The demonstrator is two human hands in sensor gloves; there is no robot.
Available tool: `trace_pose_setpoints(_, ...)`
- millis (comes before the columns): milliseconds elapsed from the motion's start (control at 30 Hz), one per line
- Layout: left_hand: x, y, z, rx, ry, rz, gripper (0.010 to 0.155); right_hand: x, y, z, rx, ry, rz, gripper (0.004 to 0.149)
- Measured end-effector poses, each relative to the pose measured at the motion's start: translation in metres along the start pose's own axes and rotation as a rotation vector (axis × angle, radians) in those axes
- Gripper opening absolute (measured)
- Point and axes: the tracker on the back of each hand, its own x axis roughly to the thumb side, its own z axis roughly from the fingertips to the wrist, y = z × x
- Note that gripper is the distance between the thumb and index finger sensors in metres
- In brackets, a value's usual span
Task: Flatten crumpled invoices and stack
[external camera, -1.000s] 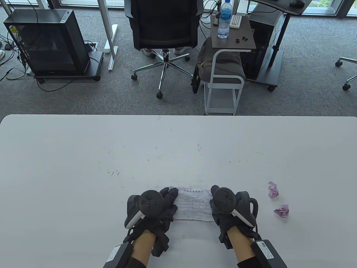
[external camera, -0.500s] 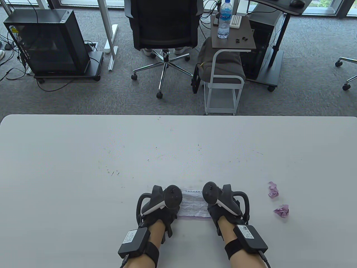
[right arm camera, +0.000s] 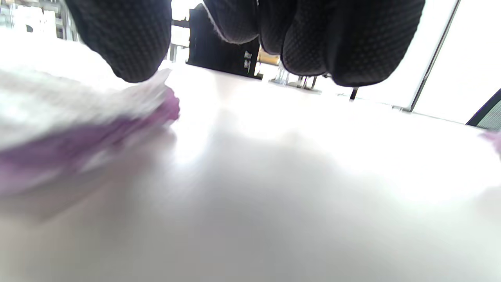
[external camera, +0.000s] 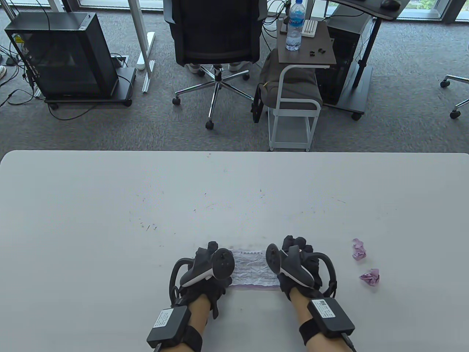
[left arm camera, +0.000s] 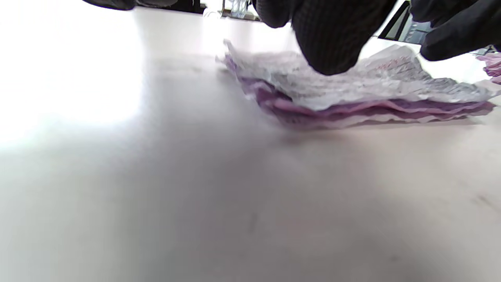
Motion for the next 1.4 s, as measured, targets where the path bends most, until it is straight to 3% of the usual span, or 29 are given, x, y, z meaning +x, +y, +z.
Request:
trace_pose_setpoints(100, -0.002, 0.015, 0.026, 0.1, -0.023, -0.019, 0.072, -0.048, -0.012, 0.006, -0.027, 0.101, 0.009, 0.074)
trace_pose_setpoints(233, 0.004, 0.022, 0.059, 0.18, -0.047, 0.083, 0.073, -0.117, -0.002, 0.023, 0.063, 0.328, -0.068, 0.08)
trace_pose_setpoints(333, 0.012, 0.022, 0.082, 0.233, -0.049, 0.12, 0.073, -0.148, 0.014, 0.04, 0.072, 0.45, -0.218, 0.086)
trace_pose_setpoints(467, 0.021, 0.022, 0.096, 0.251, -0.069, 0.144, 0.074, -0.166, 0.033, 0.049, 0.127, 0.526, -0.297, 0.09)
trace_pose_setpoints(633, 0.023, 0.009, 0.093, 0.251, -0.08, 0.073, 0.074, -0.173, 0.051, 0.048, 0.2, 0.535, -0.318, 0.083)
trace_pose_setpoints(733, 0.019, 0.006, 0.091, 0.247, -0.089, 0.107, 0.074, -0.171, 0.055, 0.046, 0.18, 0.513, -0.252, 0.069)
trace_pose_setpoints(900, 0.016, 0.007, 0.094, 0.26, -0.097, 0.153, 0.074, -0.163, 0.053, 0.043, 0.191, 0.488, -0.146, 0.05)
trace_pose_setpoints(1033, 0.017, 0.016, 0.103, 0.331, -0.127, 0.187, 0.074, -0.159, 0.043, 0.044, 0.272, 0.482, -0.161, 0.05)
trace_pose_setpoints(1133, 0.017, 0.018, 0.106, 0.346, -0.154, 0.225, 0.074, -0.155, 0.024, 0.048, 0.202, 0.478, -0.24, 0.051)
trace_pose_setpoints(1300, 0.008, 0.019, 0.108, 0.349, -0.173, 0.342, 0.075, -0.136, -0.022, 0.066, 0.045, 0.399, -0.613, 0.053)
trace_pose_setpoints(1400, 0.009, 0.017, 0.109, 0.338, -0.206, 0.376, 0.075, -0.112, -0.048, 0.079, -0.013, 0.244, -0.843, 0.053)
